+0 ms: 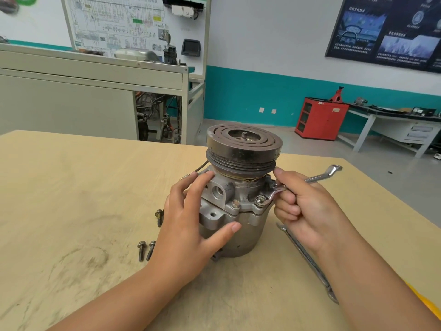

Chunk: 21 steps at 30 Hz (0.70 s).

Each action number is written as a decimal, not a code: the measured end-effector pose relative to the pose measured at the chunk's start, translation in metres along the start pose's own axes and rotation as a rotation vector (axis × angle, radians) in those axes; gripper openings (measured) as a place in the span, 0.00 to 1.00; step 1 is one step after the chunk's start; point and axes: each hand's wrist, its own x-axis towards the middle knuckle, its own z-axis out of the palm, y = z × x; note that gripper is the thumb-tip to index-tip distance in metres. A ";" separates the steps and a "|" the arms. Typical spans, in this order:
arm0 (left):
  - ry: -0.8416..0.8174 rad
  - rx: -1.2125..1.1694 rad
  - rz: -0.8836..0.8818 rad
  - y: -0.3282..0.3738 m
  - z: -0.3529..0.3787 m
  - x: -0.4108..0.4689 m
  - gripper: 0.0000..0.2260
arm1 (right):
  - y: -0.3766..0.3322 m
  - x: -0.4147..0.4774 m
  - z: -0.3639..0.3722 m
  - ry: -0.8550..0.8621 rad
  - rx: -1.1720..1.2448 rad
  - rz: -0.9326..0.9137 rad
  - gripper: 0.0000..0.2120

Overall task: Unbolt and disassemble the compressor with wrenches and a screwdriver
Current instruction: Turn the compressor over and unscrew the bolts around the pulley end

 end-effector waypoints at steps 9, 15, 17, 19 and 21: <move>0.004 0.002 0.005 0.000 0.000 0.000 0.34 | 0.000 -0.045 -0.007 -0.015 -0.219 -0.357 0.01; 0.010 -0.002 0.015 0.000 0.000 0.000 0.34 | 0.031 -0.061 -0.003 0.071 -0.546 -0.664 0.04; 0.007 -0.002 0.013 0.000 0.000 0.000 0.34 | 0.034 -0.062 -0.003 0.085 -0.589 -0.639 0.05; 0.004 -0.004 0.013 0.000 -0.001 0.000 0.34 | 0.033 -0.063 -0.004 0.100 -0.587 -0.606 0.06; 0.004 -0.005 0.012 0.000 -0.001 0.000 0.34 | 0.027 -0.060 -0.005 0.088 -0.522 -0.557 0.03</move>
